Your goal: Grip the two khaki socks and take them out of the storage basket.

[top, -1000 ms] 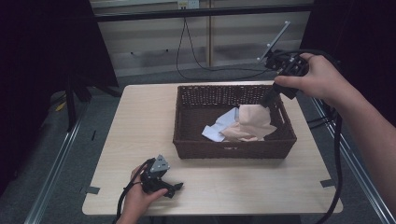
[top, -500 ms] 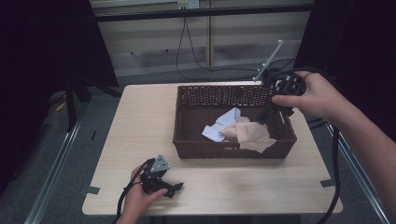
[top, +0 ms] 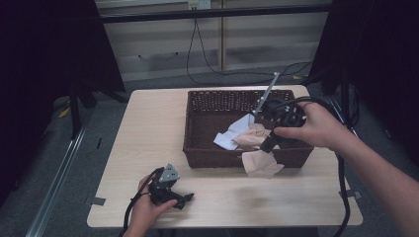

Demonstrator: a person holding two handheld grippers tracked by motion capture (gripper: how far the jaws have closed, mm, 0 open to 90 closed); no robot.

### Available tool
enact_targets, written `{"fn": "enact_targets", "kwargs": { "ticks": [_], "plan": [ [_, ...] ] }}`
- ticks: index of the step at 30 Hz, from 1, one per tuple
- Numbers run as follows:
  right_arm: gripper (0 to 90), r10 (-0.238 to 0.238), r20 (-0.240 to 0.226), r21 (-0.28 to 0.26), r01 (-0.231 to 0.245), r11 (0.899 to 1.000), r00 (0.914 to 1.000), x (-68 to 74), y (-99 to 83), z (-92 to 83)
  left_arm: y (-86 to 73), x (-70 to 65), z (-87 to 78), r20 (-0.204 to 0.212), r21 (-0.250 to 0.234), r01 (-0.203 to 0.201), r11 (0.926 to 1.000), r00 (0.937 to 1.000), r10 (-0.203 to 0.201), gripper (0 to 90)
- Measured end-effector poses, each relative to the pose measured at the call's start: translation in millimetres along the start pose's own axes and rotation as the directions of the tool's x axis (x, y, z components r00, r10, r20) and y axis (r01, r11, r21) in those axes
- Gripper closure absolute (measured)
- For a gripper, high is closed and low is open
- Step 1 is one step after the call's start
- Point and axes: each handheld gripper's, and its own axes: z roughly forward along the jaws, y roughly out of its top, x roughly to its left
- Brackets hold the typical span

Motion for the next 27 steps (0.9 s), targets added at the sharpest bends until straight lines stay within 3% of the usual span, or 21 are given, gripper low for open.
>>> {"fn": "enact_targets", "kwargs": {
  "ticks": [13,18,27],
  "plan": [
    [88.8,-0.012,-0.011,0.03,0.012,0.999,0.9999,0.3,-0.1,46.2,0.0,0.0,0.0,-0.001,0.0,-0.001,1.0,1.0,0.001,0.2],
    [88.6,-0.016,-0.009,0.07,0.017,0.997,0.9998,0.4,0.1,70.4,0.0,0.0,0.0,-0.001,0.0,-0.001,1.0,1.0,0.001,0.2],
    [85.3,-0.022,-0.011,0.074,0.023,0.997,0.9997,-0.8,-0.6,89.7,-0.1,-0.3,0.0,0.001,0.001,0.004,1.0,1.0,-0.004,0.2]
  ]
}}
